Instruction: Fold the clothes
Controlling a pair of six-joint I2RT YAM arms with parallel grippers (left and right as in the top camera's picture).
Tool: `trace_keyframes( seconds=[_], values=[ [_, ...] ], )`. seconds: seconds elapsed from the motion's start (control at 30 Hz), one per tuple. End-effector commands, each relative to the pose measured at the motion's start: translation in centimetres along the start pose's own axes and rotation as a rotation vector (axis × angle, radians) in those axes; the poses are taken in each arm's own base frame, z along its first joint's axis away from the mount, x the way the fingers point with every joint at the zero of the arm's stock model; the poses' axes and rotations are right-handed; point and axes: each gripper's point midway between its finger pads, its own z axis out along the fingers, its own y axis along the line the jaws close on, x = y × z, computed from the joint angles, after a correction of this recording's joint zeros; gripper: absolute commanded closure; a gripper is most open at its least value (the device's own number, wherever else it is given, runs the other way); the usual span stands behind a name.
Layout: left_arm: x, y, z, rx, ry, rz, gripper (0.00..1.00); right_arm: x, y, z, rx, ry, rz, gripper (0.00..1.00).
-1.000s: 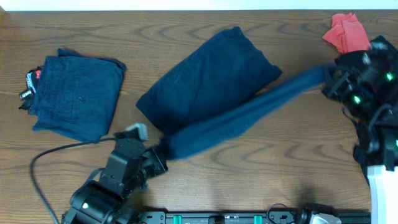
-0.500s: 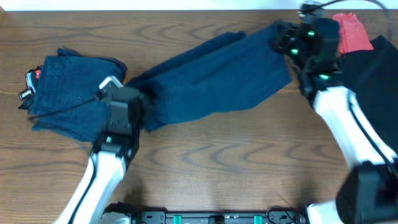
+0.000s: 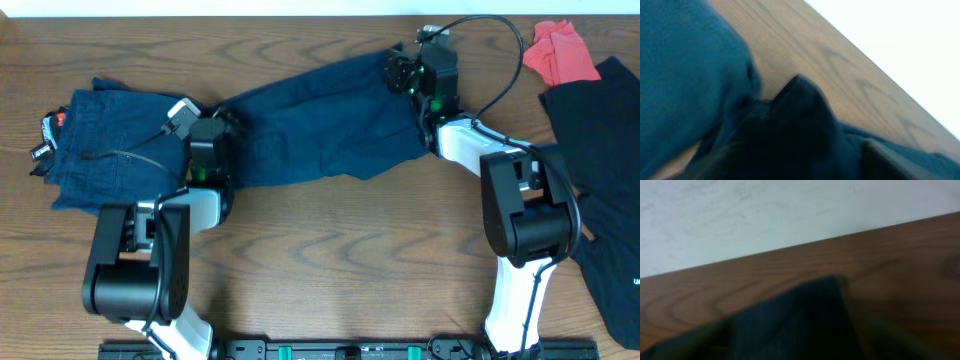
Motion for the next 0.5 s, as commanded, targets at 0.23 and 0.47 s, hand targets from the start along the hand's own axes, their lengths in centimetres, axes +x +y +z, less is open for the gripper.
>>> trace_keyframes(
  seconds=[0.23, 0.47],
  values=[
    [-3.5, -2.3, -0.7, 0.003, 0.1, 0.183, 0.02, -5.2, 1.4, -5.0, 0.021, 0.068, -0.047, 0.01],
    [2.9, -0.9, -2.4, -0.009, 0.39, 0.214, 0.02, 1.6, 1.6, -5.7, -0.039, 0.334, -0.122, 0.51]
  ],
)
